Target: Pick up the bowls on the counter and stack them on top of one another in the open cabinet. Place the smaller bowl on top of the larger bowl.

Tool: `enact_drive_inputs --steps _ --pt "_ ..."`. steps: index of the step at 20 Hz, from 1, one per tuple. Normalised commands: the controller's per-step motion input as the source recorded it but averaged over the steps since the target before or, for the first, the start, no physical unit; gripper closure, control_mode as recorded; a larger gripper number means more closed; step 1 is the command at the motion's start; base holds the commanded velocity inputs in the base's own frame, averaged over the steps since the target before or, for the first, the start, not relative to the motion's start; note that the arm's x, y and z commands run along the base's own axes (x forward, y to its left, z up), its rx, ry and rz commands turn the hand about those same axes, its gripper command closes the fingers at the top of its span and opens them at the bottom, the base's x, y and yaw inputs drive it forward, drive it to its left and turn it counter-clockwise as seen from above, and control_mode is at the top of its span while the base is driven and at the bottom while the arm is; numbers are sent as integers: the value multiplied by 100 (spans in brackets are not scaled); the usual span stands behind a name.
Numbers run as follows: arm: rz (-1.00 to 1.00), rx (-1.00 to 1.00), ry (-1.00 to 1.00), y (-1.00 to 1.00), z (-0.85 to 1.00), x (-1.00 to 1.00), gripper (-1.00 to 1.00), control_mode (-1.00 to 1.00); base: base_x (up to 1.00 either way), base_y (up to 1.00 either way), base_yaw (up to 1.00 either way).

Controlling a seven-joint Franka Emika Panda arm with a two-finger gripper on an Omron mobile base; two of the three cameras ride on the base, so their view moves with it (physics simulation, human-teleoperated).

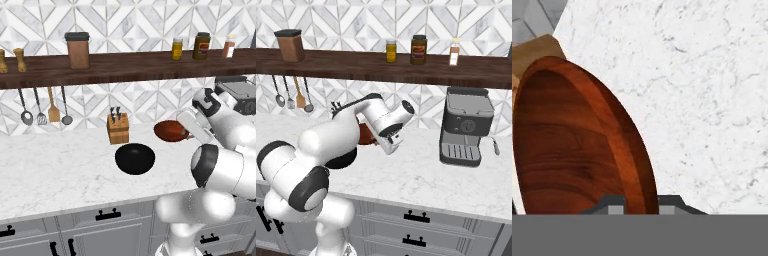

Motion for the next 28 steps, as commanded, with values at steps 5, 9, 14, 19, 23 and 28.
enact_drive_inputs --steps 5,9,14,19,23,28 --pt "8 8 -2 88 -1 -32 100 -100 0 0 0" --pt "5 2 0 95 0 -4 100 -100 0 0 0" --pt "1 -6 0 52 -21 0 100 -100 0 0 0" --pt "0 -8 0 3 -40 0 100 -100 0 0 0" --pt "0 -10 1 44 -32 3 100 -100 0 0 0" --pt "0 -4 2 17 -29 7 100 -100 0 0 0"
